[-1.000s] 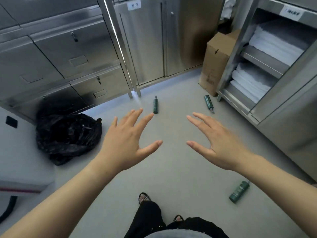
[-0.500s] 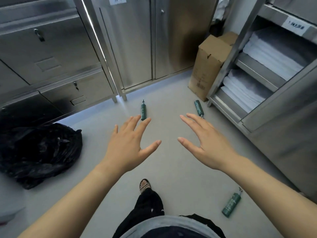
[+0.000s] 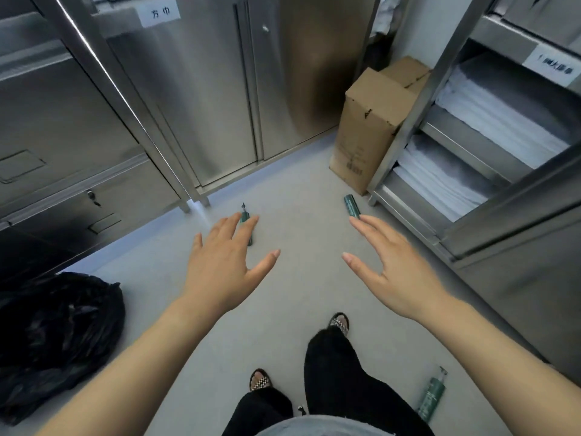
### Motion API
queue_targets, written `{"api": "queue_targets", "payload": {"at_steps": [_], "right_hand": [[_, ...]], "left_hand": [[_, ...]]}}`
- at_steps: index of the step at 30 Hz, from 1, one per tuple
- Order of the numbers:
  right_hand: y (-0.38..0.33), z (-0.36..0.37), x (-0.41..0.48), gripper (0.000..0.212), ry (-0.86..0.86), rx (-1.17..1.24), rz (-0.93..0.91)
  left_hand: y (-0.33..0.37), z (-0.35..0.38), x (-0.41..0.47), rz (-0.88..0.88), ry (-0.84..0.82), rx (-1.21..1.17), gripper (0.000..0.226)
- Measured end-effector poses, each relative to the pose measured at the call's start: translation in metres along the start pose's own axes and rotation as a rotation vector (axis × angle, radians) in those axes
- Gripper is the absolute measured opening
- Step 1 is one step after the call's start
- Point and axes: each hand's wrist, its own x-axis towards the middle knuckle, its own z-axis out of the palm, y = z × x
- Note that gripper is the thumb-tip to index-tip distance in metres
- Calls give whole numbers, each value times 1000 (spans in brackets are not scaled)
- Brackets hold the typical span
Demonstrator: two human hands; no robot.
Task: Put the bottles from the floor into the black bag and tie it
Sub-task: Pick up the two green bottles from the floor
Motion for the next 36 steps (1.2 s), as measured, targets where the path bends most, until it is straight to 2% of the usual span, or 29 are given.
{"api": "queue_targets", "payload": {"at_steps": [7, 12, 18, 27, 36], "right_hand": [[61, -34, 100, 65, -15, 58, -33], [81, -42, 169, 62, -80, 58, -92], [69, -24, 244, 61, -116, 120, -117], [58, 16, 325, 62, -100, 100, 36], [104, 137, 416, 59, -206, 125, 52]], "left_hand": [[53, -6, 91, -35, -3, 33, 73], [52, -19, 146, -111, -11, 90, 73], [13, -27, 190, -183, -32, 41, 66], [-71, -3, 296, -113, -122, 32, 63], [-116, 96, 386, -142, -198, 19, 64]]}}
